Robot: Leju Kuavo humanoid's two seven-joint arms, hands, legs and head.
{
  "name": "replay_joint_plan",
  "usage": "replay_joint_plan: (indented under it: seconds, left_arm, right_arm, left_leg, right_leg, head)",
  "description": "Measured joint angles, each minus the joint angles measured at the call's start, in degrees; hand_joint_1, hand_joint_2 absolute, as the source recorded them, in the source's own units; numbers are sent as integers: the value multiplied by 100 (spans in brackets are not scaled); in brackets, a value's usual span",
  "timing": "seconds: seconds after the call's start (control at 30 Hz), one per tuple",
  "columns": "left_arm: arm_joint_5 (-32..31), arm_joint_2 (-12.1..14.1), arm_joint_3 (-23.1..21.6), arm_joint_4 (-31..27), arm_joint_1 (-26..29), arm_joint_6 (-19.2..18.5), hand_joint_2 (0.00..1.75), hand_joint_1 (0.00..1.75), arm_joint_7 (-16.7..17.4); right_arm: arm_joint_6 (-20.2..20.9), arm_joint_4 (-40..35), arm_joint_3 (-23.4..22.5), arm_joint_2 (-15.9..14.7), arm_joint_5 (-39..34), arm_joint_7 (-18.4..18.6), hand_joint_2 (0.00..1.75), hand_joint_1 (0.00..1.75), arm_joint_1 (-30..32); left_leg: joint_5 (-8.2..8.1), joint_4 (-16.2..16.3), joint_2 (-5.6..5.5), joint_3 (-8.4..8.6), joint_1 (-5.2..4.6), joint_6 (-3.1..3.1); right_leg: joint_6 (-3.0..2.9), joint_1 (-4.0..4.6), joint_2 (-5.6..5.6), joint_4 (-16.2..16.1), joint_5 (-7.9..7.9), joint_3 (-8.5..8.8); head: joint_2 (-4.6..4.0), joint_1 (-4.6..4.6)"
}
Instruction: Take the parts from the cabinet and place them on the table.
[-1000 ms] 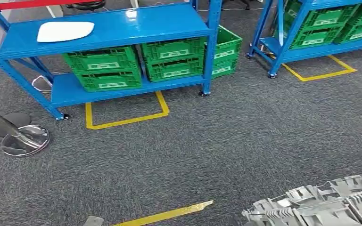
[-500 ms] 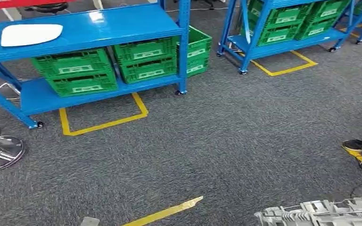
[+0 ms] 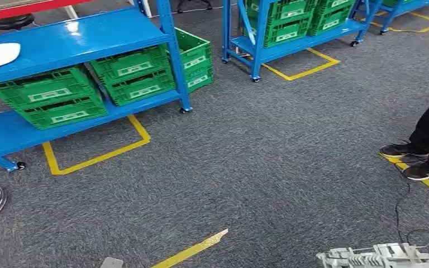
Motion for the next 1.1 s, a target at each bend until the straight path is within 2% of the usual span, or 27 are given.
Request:
replay_joint_plan:
  seconds: [0.03, 0.07, 0.13, 0.17, 0.2, 0.27, 0.3, 0.33, 0.37, 0.4, 0.43, 0.5, 0.53, 0.57, 0.6, 0.63, 0.67, 0.7, 0.73, 0.83, 0.87, 0.9, 0.93, 1.0, 1.03, 1.07, 1.1]
  left_arm:
    - [0, 0, 7, 0, 16, 0, 175, 0, 4]
    - [0, 2, 13, 0, 22, 0, 175, 0, 9]
    - [-2, 0, 35, -11, 16, 0, 175, 0, 9]
    - [-4, 4, 40, -13, 15, 0, 175, 0, 9]
    - [-4, 9, 50, -15, 17, 2, 175, 0, 9]
    - [-7, 2, 57, -18, 33, 2, 175, 0, 9]
    - [-4, 2, 61, -31, 44, 2, 175, 0, 9]
    - [-7, -22, 64, -53, 48, 2, 175, 0, 9]
    - [-9, -22, 70, -59, 44, 2, 175, 0, 7]
    - [-13, -22, 81, -70, 44, 2, 175, 0, 7]
    - [-15, -22, 85, -70, 52, 2, 175, 0, 7]
    - [-17, -28, 85, -70, 78, -2, 175, 0, 7]
    - [-17, -30, 88, -70, 85, -2, 175, 0, 7]
    - [-24, -33, 88, -72, 87, -4, 175, 0, 7]
    - [-37, -39, 92, -72, 83, -9, 175, 0, 7]
    - [-50, -50, 99, -74, 80, -15, 175, 0, 7]
    - [-57, -59, 109, -77, 76, -15, 175, 0, 7]
    - [-59, -50, 133, -79, 75, -15, 175, 0, 7]
    - [-61, -55, 155, -79, 75, -15, 175, 0, 7]
    - [-68, -55, 173, -92, 68, -15, 175, 0, 7]
    - [-68, -52, 179, -101, 66, -15, 175, 0, 7]
    - [-70, -52, 184, -103, 64, -15, 175, 0, 4]
    - [-76, -57, 186, -105, 68, -15, 175, 0, 6]
    - [-105, -66, 188, -105, 101, -18, 175, 0, 7]
    - [-111, -66, 190, -105, 109, -17, 175, 0, 7]
    - [-114, -66, 192, -105, 118, -17, 175, 0, 7]
    - [-120, -66, 197, -105, 120, -17, 175, 0, 7]
  right_arm:
    - [0, 0, -9, 20, -2, 0, 175, 80, 1]
    - [0, -2, -22, 33, -7, -4, 175, 80, -4]
    - [0, -28, -109, 77, -35, -28, 175, 80, -5]
    - [0, -48, -142, 97, -48, -44, 175, 80, -5]
    - [0, -63, -175, 123, -59, -66, 175, 80, -19]
    - [0, -109, -238, 131, -116, -112, 175, 80, -35]
    - [2, -131, -278, 153, -136, -129, 175, 80, -28]
    - [2, -168, -317, 180, -157, -144, 175, 80, -26]
    - [4, -186, -352, 197, -171, -164, 175, 80, -16]
    - [15, -201, -389, 206, -181, -188, 175, 80, -45]
    - [28, -201, -404, 208, -195, -199, 175, 80, -83]
    - [50, -201, -428, 228, -212, -216, 175, 80, -85]
    - [66, -201, -433, 238, -219, -219, 175, 80, -79]
    - [83, -201, -446, 252, -223, -236, 175, 80, -89]
    - [103, -201, -468, 258, -223, -251, 175, 80, -100]
    - [131, -201, -496, 271, -227, -278, 175, 80, -101]
    - [140, -203, -518, 280, -229, -288, 175, 80, -101]
    - [142, -201, -525, 289, -232, -291, 175, 80, -119]
    - [144, -210, -525, 302, -236, -299, 175, 80, -126]
    - [140, -214, -573, 324, -238, -317, 175, 80, -123]
    - [140, -234, -575, 337, -240, -319, 175, 80, -122]
    - [140, -251, -579, 357, -240, -326, 175, 80, -128]
    - [140, -262, -586, 361, -240, -337, 175, 80, -153]
    - [151, -262, -588, 378, -254, -356, 175, 80, -173]
    - [160, -262, -594, 385, -256, -363, 175, 80, -170]
    - [162, -262, -603, 394, -258, -367, 175, 80, -172]
    - [164, -262, -608, 400, -258, -372, 175, 80, -174]
  left_leg:
    - [60, 81, -2, -44, 0, 12]
    - [260, -83, -7, 18, -3, 35]
    - [819, -958, -96, 407, -10, 117]
    - [1020, -1376, -300, 585, -15, 179]
    - [983, -1538, -490, 640, -8, 240]
    - [927, -1664, -411, 676, -15, 190]
    - [931, -1669, -367, 675, -35, 204]
    - [983, -1761, -308, 699, 7, 225]
    - [1012, -1804, -233, 722, 27, 234]
    - [1013, -1807, -190, 723, 25, 259]
    - [1004, -1805, -119, 723, 23, 271]
    - [996, -1801, 35, 723, 10, 281]
    - [991, -1800, 96, 724, 10, 273]
    - [986, -1800, 154, 725, 11, 264]
    - [972, -1796, 213, 739, 15, 244]
    - [957, -1790, 257, 758, 22, 221]
    - [935, -1775, 301, 778, 26, 187]
    - [911, -1761, 327, 795, -23, 145]
    - [889, -1741, 347, 788, -32, 104]
    - [904, -1757, 446, 826, -10, 24]
    - [845, -1724, 356, 816, 12, -40]
    - [685, -1550, 147, 748, 15, -53]
    - [440, -1173, 38, 579, 15, -48]
    - [8, -196, 0, 126, 10, -30]
    - [-38, 75, -4, -12, 9, -15]
    - [65, 61, -7, -17, 6, 7]
    - [283, -165, -12, 72, -1, 38]
  right_leg:
    - [-5, 11, 69, 2, 3, 2]
    - [-5, 21, 131, 5, 3, 5]
    - [-4, 43, 249, 11, 4, 30]
    - [1, 41, 288, 11, 7, 31]
    - [28, 82, 325, 42, 3, 5]
    - [89, 38, 433, 55, 43, -84]
    - [140, 13, 492, 17, 70, -94]
    - [180, 38, 526, 13, 73, -146]
    - [188, 33, 319, 97, 17, -169]
    - [215, 45, 112, 321, -152, -282]
    - [246, 28, 29, 717, -367, -465]
    - [300, -8, -25, 1605, -741, -888]
    - [324, -23, -34, 1776, -747, -967]
    - [346, -46, -45, 1667, -622, -899]
    - [364, -68, -77, 1298, -398, -691]
    - [374, -86, -142, 791, -168, -401]
    - [386, -101, -272, 249, 14, -81]
    - [370, -42, -415, 65, -120, 9]
    - [275, -61, -319, 51, -75, 48]
    - [169, -32, -198, 70, -67, -15]
    - [116, -61, -174, 39, -37, 11]
    - [87, -60, -141, 40, -32, 7]
    - [58, -56, -108, 40, -25, -3]
    - [25, -26, -11, 43, -21, -25]
    - [21, -9, 40, 45, -19, -28]
    - [20, 1, 102, 45, -17, -24]
    - [20, 11, 159, 46, -17, -16]
  head:
    - [0, 0]
    - [0, -2]
    - [0, -4]
    - [0, 4]
    - [0, 15]
    - [0, 4]
    - [0, 4]
    - [0, -2]
    - [0, 7]
    - [0, 57]
    - [0, 63]
    - [0, 52]
    - [0, 59]
    - [0, 54]
    - [0, 55]
    - [0, 55]
    - [0, 59]
    - [0, 67]
    - [0, 44]
    - [0, 30]
    - [0, 26]
    - [0, 13]
    - [0, 7]
    - [0, 5]
    - [0, 7]
    - [0, 9]
    - [0, 2]
